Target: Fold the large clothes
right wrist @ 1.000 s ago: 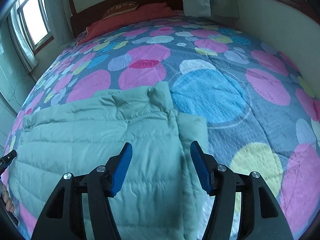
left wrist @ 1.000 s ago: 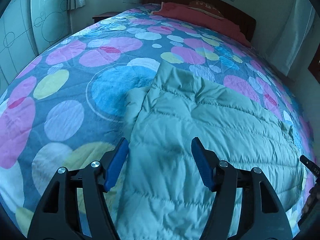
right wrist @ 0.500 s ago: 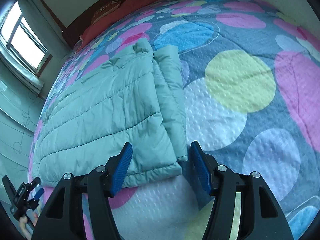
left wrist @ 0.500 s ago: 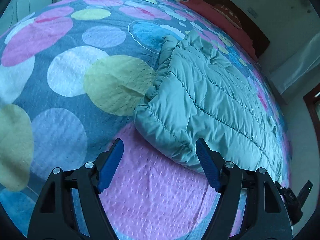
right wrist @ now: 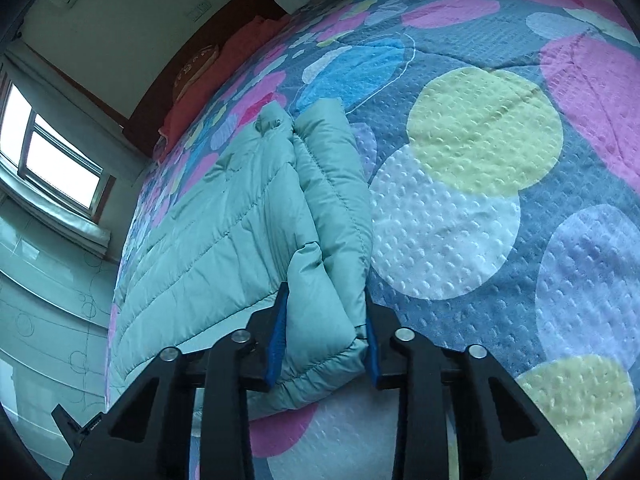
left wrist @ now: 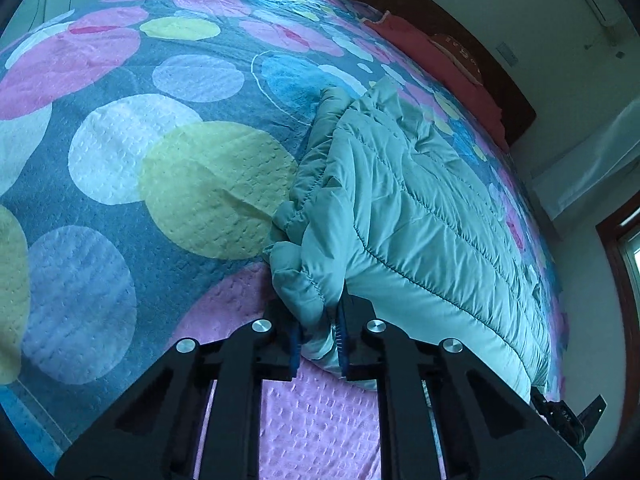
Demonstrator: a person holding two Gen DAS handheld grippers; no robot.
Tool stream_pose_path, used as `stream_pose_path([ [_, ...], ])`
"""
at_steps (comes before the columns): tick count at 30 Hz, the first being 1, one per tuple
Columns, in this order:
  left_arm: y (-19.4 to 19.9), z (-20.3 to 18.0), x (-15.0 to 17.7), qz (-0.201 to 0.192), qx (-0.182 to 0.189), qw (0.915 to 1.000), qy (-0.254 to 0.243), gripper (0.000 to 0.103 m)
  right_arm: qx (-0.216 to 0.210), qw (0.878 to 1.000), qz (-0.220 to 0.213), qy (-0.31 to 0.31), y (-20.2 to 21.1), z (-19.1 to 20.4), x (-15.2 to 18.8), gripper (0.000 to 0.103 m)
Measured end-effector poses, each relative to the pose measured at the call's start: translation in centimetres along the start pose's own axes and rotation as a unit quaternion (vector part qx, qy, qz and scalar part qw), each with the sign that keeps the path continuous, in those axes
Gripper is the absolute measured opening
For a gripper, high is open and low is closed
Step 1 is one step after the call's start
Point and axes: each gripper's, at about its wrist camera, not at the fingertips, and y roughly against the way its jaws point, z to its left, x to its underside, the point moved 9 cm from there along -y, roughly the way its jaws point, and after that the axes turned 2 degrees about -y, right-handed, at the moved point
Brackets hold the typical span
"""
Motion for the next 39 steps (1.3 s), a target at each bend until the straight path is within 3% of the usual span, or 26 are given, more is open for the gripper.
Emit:
stream_pose_path([
  [8,1.8,-0.3,0.8,-0.006,-0.013,0.9994,-0.032,0.008,-0.01,1.0,-0.007,0.005,1.5,0.1,0.4,0.017],
  [39,12.3,5.0,11.3,0.012,-0.021,0.9987,-0.045,0.008,-0.015,1.0,0.019,0.015,10.8,-4.8,8.8,0.016],
])
